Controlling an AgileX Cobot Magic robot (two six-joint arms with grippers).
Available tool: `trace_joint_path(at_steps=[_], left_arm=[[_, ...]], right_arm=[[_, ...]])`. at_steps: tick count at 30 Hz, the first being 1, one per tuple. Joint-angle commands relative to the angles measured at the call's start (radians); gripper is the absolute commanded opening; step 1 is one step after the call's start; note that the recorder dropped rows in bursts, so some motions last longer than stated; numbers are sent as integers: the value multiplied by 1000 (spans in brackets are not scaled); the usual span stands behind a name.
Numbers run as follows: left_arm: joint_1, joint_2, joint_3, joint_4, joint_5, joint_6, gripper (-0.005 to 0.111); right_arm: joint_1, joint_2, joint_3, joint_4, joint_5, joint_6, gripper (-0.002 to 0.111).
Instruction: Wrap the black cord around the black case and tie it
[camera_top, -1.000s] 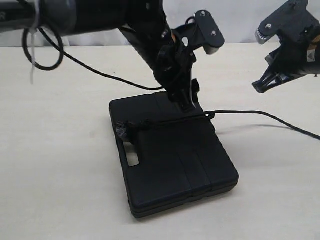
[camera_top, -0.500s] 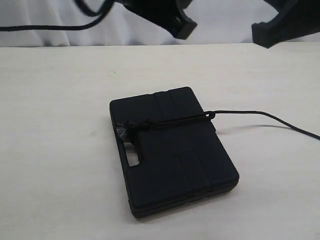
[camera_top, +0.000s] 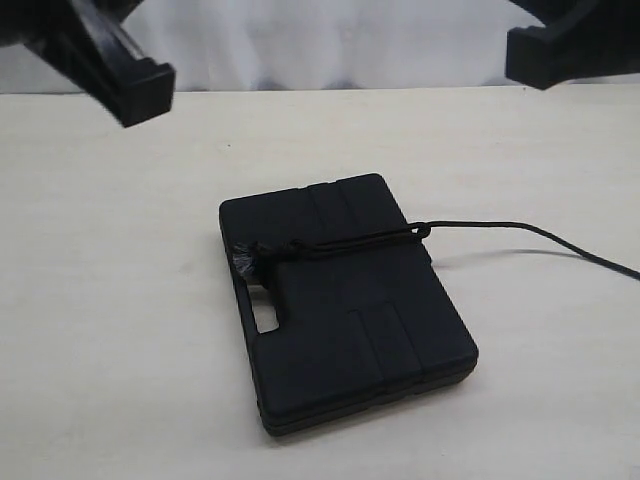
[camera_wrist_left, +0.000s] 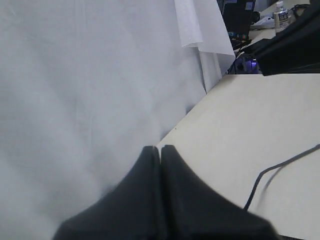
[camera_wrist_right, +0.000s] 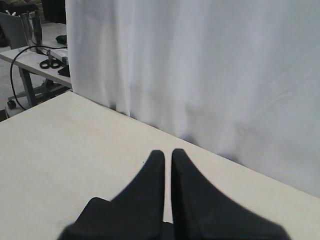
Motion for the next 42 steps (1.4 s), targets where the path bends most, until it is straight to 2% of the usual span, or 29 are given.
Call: trace_joint_path(at_steps=[1,8,12,36,39,42], left_arm=[[0,-107,51,-6,17,-40,0],[0,-256,122,-6,15,-89,0],[0,-292,129,-9,83,-89,0],[0,-292,129,1,108,-103,0],[17,-301,131,24,105,-190,0],[89,-342,202,24,49,-257,0]], right_arm=[[2,-4,4,2,4,1,4],[2,-4,4,2,7,1,4],[2,-4,4,2,7,1,4],[2,-4,4,2,9,1,4],[2,-4,4,2,9,1,4],[2,-4,4,2,9,1,4]])
